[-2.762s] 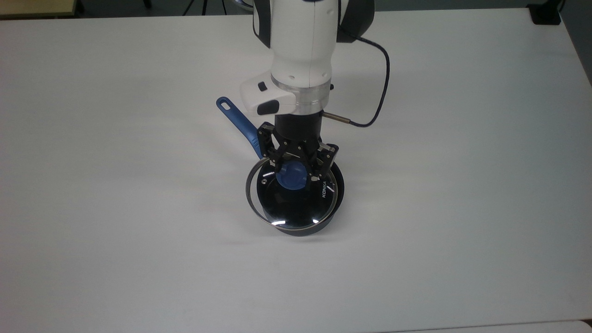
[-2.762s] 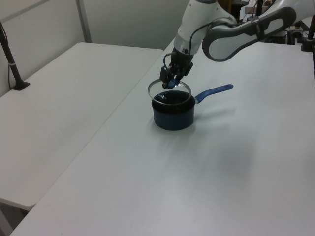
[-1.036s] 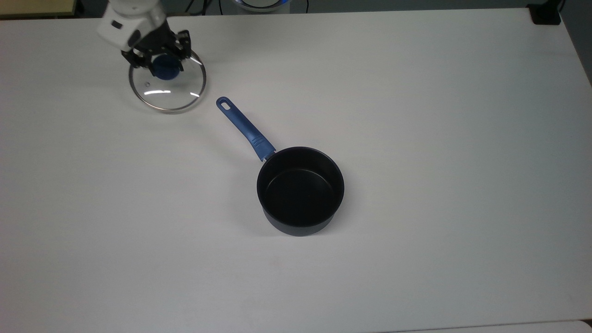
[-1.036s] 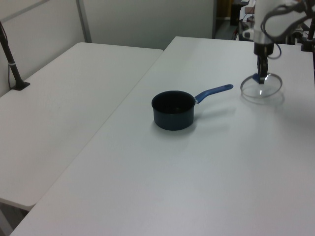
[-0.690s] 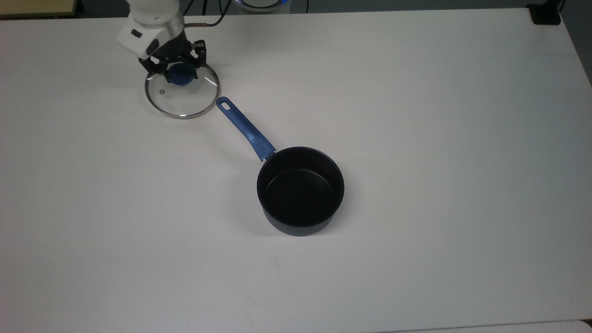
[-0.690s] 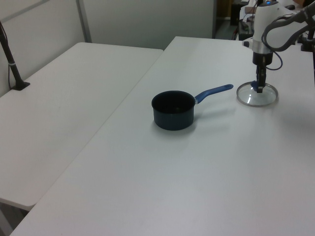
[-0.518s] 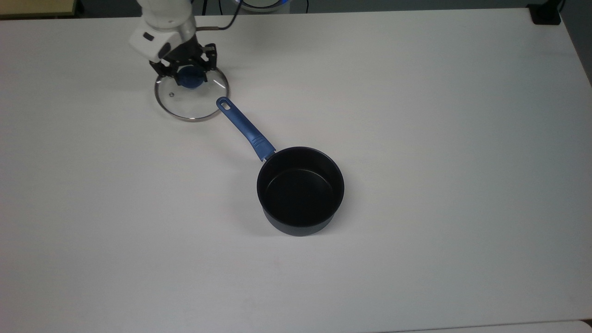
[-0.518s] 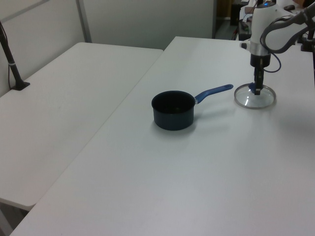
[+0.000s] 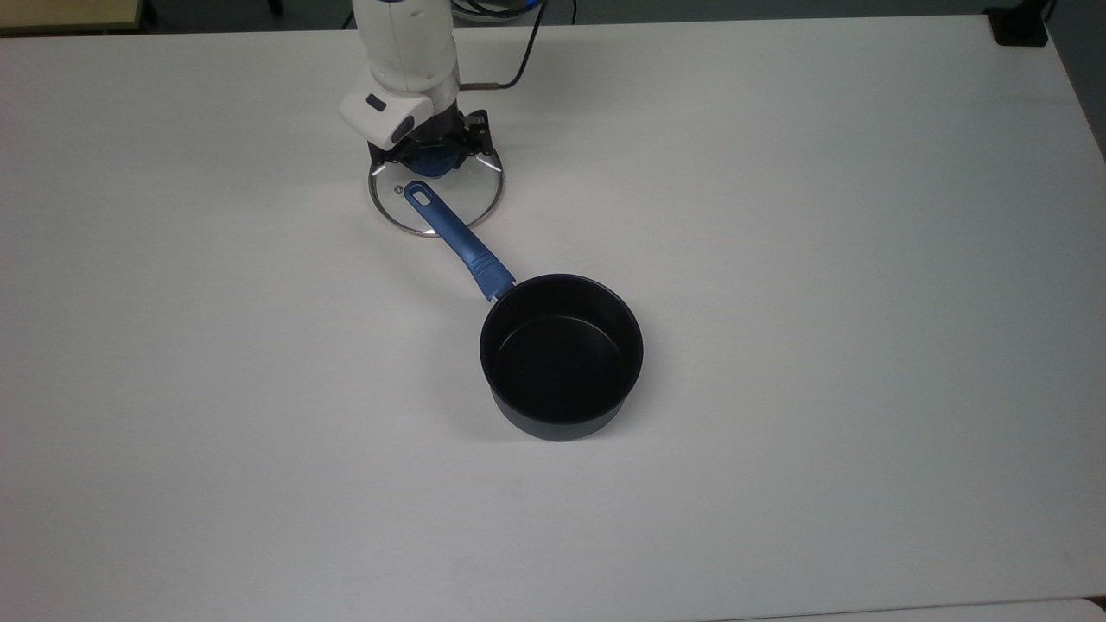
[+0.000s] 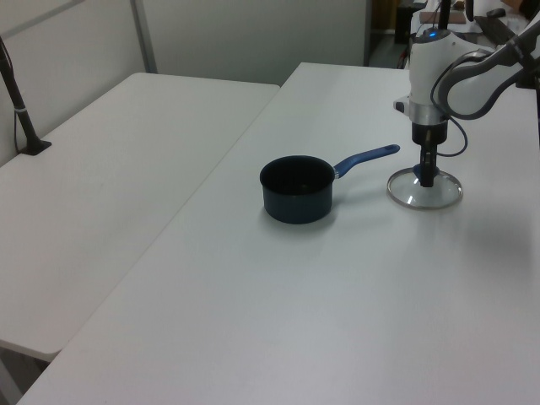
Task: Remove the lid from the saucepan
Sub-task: 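Lower the glass lid onto the table beside the saucepan handle, then open the gripper and raise it away from the lid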
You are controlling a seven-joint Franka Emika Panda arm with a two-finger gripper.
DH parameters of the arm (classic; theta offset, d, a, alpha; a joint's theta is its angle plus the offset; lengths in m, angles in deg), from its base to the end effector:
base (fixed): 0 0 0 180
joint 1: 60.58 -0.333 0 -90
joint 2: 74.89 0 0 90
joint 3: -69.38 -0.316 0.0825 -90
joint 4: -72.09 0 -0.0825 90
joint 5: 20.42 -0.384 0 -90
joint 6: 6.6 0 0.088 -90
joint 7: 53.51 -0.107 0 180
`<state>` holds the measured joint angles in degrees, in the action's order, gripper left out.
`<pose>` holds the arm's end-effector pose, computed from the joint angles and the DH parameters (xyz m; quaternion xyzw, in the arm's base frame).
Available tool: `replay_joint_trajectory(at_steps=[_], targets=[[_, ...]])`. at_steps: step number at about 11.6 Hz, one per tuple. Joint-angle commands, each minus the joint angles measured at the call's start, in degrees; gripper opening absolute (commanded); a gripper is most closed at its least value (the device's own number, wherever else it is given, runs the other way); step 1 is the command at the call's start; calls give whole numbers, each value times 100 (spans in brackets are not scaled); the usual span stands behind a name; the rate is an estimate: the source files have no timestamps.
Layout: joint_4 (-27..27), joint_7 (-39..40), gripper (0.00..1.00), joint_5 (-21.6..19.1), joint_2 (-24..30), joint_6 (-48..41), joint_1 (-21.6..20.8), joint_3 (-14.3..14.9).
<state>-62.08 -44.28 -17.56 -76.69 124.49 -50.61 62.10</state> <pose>0.4966 -0.0244 0.3135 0.9962 0.0742 -0.0438 0.0116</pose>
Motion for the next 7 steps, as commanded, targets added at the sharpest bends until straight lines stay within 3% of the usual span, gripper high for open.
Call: replay_joint_trajectory(at_steps=[1,7], targets=[[547,-518,100,-4,4,-807,23,16],[3384,-747,100,-75,285,-3919,-4,-72]])
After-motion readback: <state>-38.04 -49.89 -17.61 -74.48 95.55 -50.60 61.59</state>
